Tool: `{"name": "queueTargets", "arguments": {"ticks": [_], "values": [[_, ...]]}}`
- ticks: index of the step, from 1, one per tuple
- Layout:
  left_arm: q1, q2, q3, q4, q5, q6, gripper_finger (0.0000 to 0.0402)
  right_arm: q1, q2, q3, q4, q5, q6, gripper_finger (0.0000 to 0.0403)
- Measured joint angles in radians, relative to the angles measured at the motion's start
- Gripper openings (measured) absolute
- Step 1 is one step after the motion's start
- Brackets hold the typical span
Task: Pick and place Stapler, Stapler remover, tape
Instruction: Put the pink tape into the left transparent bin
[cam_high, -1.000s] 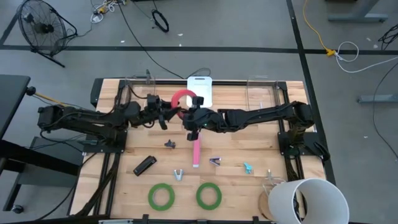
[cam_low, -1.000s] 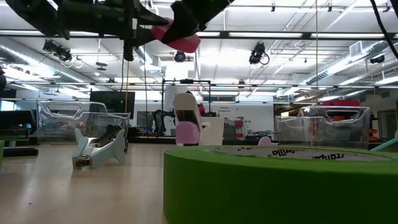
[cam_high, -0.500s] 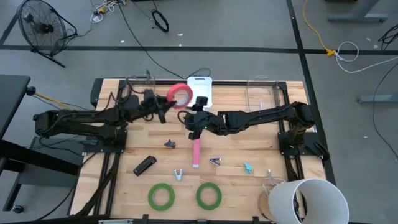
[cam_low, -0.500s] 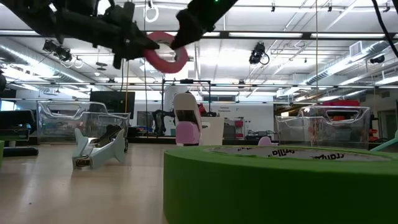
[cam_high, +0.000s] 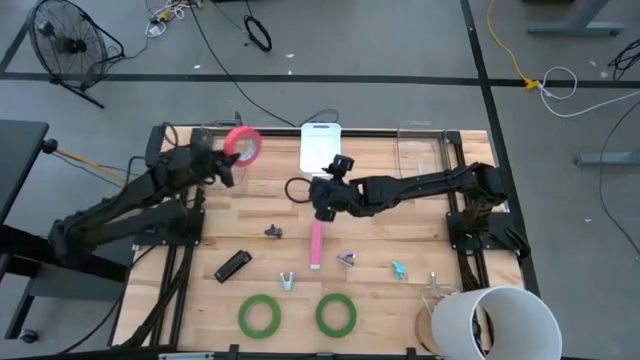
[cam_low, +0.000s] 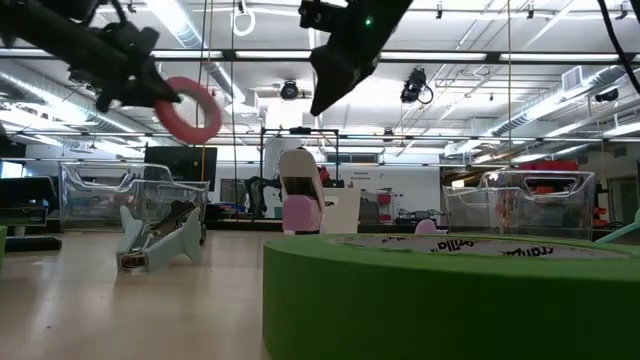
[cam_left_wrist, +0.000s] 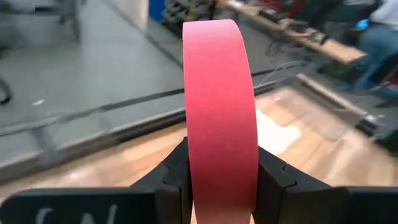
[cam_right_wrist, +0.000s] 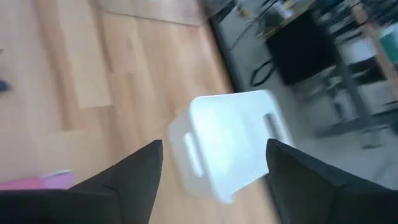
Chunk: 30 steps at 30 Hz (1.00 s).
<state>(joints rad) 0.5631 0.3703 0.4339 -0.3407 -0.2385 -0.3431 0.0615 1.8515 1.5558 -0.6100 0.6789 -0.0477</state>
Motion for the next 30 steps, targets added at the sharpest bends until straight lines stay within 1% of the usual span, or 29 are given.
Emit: {"name": "queueTargets", "arguments": {"ticks": [3,6,8,11,14,16,18,19,22,27,29,30], "values": [[0.070,-0.087,0.000,-0.122,-0.029,-0.009,0.0108,0.001,0.000,0.000,-0.001,-0.081,0.034,0.0271],[0.134,-0.145,0.000,-0.173,-0.044,-0.004,0.0108,0.002,0.000,0.000,0.007,-0.141,0.048,0.0264],[0.175,-0.160,0.000,-0.186,-0.045,0.011,0.0108,0.005,0.000,0.000,0.007,-0.156,0.048,0.0261],[0.233,-0.157,0.000,-0.190,-0.049,-0.009,0.0108,0.013,0.000,0.000,0.009,-0.142,0.042,0.0257],[0.279,-0.122,0.001,-0.209,0.028,-0.035,0.0108,0.019,0.000,0.000,0.021,-0.128,0.024,0.0254],[0.313,-0.086,0.001,-0.242,0.014,-0.039,0.0108,0.022,0.000,0.000,0.022,-0.112,0.014,0.0251],[0.351,-0.054,0.001,-0.216,0.006,-0.027,0.0108,0.023,0.001,0.000,0.015,-0.113,0.013,0.0250],[0.371,-0.040,0.001,-0.205,0.029,-0.011,0.0108,0.024,0.001,0.000,0.010,-0.114,0.013,0.0249],[0.436,-0.003,0.001,-0.170,0.145,0.033,0.0108,0.024,0.001,0.000,-0.015,-0.115,0.014,0.0247],[0.556,0.051,0.001,-0.155,0.222,0.044,0.0108,0.024,0.002,0.001,-0.055,-0.116,0.030,0.0247],[0.607,0.086,0.001,-0.136,0.289,0.063,0.0108,0.024,0.002,0.001,-0.060,-0.118,0.036,0.0247],[0.633,0.107,0.001,-0.117,0.339,0.067,0.0108,0.024,0.002,0.001,-0.060,-0.120,0.037,0.0247]]}}
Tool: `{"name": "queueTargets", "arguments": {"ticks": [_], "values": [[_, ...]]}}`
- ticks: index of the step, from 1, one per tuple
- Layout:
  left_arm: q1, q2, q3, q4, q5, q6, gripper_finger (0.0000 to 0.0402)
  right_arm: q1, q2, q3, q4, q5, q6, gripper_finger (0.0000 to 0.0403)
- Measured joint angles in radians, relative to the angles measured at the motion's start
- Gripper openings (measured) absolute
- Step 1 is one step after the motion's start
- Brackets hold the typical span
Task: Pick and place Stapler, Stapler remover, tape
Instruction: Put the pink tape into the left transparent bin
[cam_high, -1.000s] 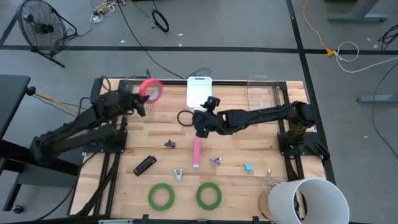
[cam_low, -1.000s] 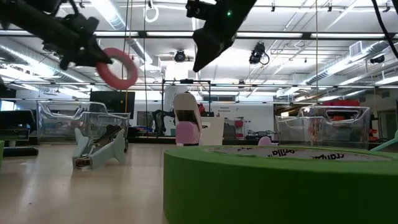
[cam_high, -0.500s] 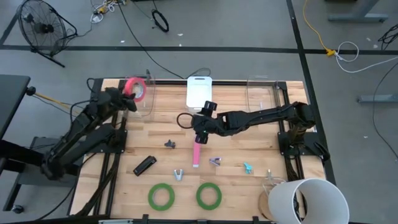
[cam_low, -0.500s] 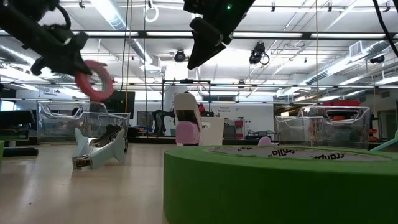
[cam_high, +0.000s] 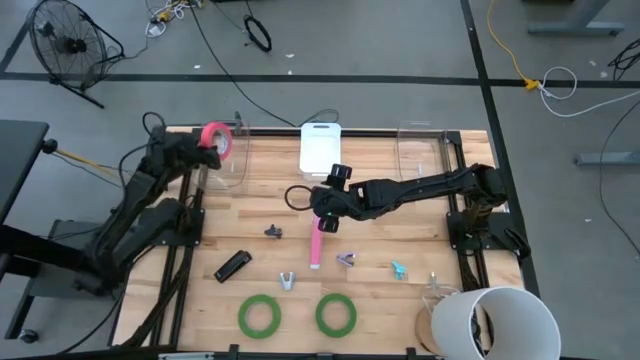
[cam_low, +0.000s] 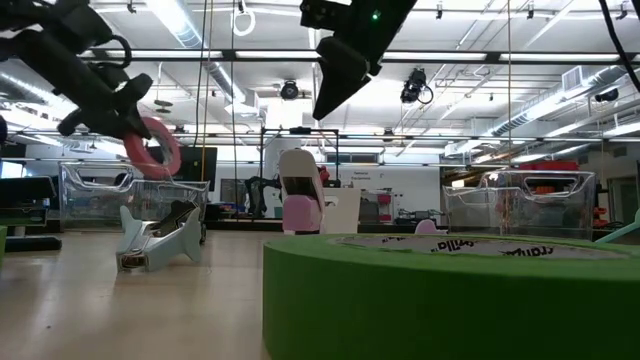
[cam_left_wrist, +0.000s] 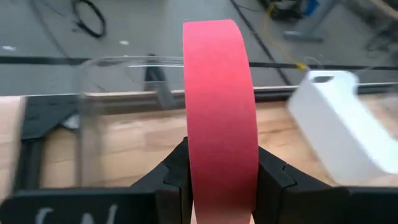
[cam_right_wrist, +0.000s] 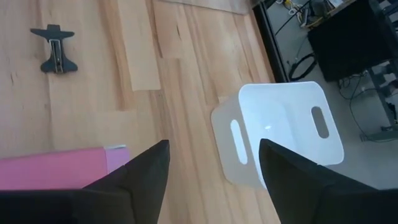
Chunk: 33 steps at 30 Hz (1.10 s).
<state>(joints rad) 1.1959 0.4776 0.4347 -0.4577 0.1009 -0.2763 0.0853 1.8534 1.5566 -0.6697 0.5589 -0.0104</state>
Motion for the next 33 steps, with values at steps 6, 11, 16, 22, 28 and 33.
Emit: {"name": "queueTargets", "arguments": {"ticks": [6,11,16,22,28,33], "values": [[0.118,0.146,0.000,0.024,0.155,0.028,0.0108,0.000,0.000,0.000,0.003,0.000,0.003,0.0247],[0.161,0.176,0.000,0.039,0.242,0.026,0.0108,0.000,0.000,0.000,0.025,0.000,0.003,0.0247],[0.172,0.189,0.000,0.010,0.288,0.026,0.0108,0.000,0.000,0.000,0.028,0.000,0.003,0.0247],[0.148,0.224,0.000,-0.007,0.301,0.018,0.0108,0.000,0.000,0.000,0.029,0.000,0.003,0.0247],[0.138,0.270,0.000,-0.012,0.311,0.000,0.0108,0.000,0.000,0.000,0.030,0.000,0.003,0.0247],[0.118,0.303,0.000,-0.008,0.260,-0.008,0.0150,0.000,0.000,0.000,0.032,0.001,0.002,0.0247]]}}
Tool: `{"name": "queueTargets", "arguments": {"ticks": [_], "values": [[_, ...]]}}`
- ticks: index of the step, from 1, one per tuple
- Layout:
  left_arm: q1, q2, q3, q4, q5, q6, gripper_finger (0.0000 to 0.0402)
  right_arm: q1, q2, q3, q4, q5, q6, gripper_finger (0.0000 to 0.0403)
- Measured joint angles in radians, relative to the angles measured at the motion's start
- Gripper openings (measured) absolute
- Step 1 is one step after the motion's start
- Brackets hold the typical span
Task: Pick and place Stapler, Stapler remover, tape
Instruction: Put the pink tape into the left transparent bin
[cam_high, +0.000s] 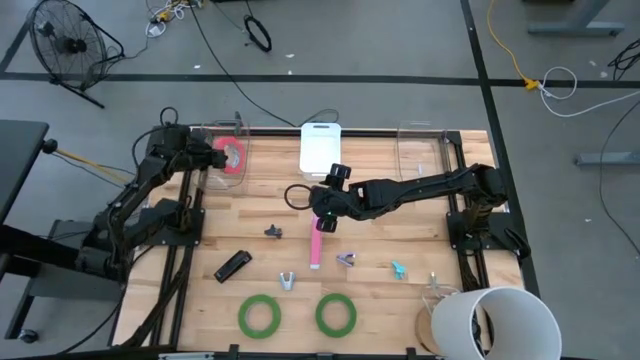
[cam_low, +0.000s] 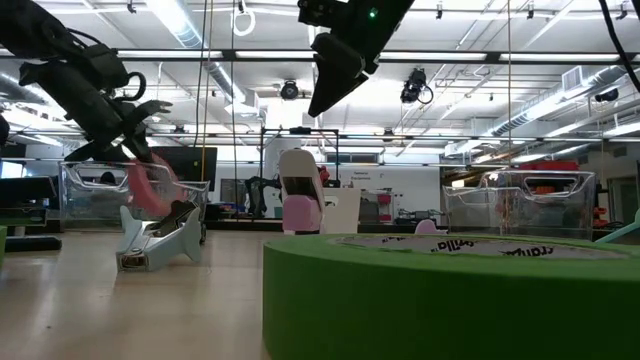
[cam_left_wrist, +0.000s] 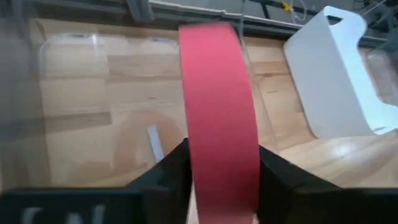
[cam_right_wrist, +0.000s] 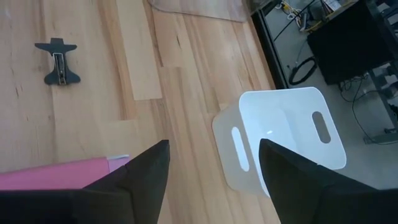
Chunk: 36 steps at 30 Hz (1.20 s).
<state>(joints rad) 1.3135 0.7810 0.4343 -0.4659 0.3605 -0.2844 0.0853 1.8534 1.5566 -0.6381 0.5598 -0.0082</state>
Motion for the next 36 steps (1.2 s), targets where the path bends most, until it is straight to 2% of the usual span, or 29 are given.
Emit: {"name": "queueTargets", "arguments": {"ticks": [4,9,16,29,36], "values": [[0.000,0.024,0.000,-0.001,-0.016,0.000,0.0221,0.000,0.000,0.000,0.000,0.000,0.000,0.0247],[-0.001,0.033,0.000,0.000,-0.048,0.000,0.0259,0.000,0.000,0.000,0.001,0.000,0.000,0.0247],[0.000,0.033,0.000,0.007,-0.159,0.005,0.0253,0.000,0.000,0.000,0.002,0.000,0.000,0.0247],[0.000,0.015,0.004,0.006,-0.151,0.007,0.0236,0.000,0.000,0.000,0.015,0.000,-0.016,0.0247],[0.000,-0.043,0.094,-0.086,-0.152,0.032,0.0236,0.000,0.000,0.000,0.031,0.000,-0.036,0.0247]]}}
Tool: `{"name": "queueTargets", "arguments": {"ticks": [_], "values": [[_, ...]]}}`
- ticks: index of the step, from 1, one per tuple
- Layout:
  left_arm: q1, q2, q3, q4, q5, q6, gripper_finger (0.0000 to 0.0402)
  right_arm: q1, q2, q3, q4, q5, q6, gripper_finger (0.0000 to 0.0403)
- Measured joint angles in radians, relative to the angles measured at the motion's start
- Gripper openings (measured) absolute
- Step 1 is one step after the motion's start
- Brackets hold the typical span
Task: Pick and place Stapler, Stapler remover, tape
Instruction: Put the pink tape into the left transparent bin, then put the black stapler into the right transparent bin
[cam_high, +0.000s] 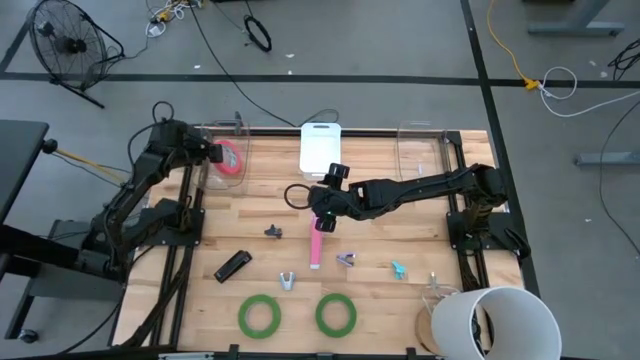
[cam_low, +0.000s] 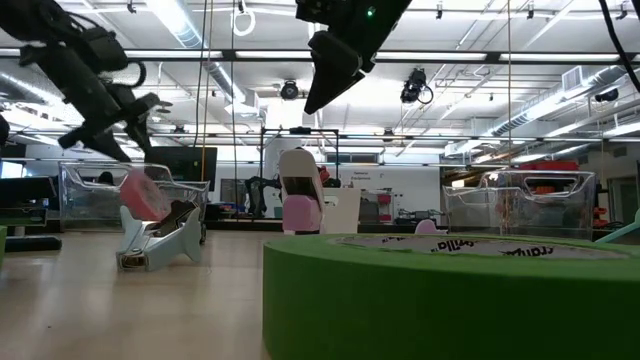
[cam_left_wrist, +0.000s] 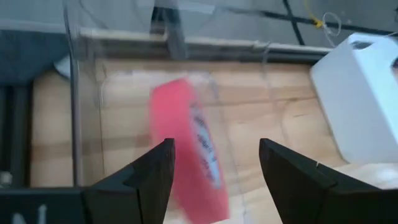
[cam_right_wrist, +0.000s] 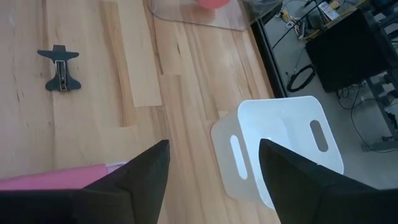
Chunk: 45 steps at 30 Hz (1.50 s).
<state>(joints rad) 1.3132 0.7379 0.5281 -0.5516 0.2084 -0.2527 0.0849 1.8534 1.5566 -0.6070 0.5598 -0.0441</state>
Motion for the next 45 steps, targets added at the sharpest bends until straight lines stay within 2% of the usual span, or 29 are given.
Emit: {"name": "queueTargets", "arguments": {"ticks": [4,6,10,13,16,20,25,30,38,41,45], "values": [[0.000,-0.039,0.058,-0.039,-0.018,0.014,0.0236,0.000,0.000,0.000,0.005,0.000,-0.002,0.0247],[0.000,-0.057,0.078,-0.049,0.012,0.012,0.0236,0.000,0.000,0.000,0.005,0.000,-0.002,0.0247],[-0.025,-0.087,0.082,-0.056,0.214,-0.018,0.0236,0.000,0.000,0.000,0.004,0.000,-0.001,0.0247],[-0.086,-0.109,0.082,-0.101,0.361,-0.003,0.0236,0.000,0.000,0.000,-0.002,0.000,0.007,0.0247],[-0.189,-0.140,0.082,-0.177,0.402,0.032,0.0236,0.000,0.000,0.000,-0.009,0.000,0.008,0.0247],[-0.376,-0.209,0.082,-0.263,0.336,0.031,0.0230,0.000,0.000,0.000,-0.009,0.000,0.020,0.0247],[-0.635,-0.286,0.082,-0.267,0.221,-0.060,0.0212,0.000,0.000,0.000,-0.010,0.000,0.036,0.0247],[-0.888,-0.291,0.081,-0.271,0.088,-0.137,0.0197,0.000,0.000,0.000,-0.029,-0.003,0.064,0.0247],[-1.265,-0.149,0.081,-0.225,-0.124,-0.342,0.0192,0.000,0.000,0.000,-0.074,-0.003,0.089,0.0247],[-1.383,-0.062,0.081,-0.228,-0.157,-0.437,0.0192,0.000,0.000,0.000,-0.089,-0.008,0.099,0.0247],[-1.525,0.055,0.081,-0.231,-0.151,-0.571,0.0192,0.000,0.000,0.000,-0.122,-0.011,0.116,0.0247]]}}
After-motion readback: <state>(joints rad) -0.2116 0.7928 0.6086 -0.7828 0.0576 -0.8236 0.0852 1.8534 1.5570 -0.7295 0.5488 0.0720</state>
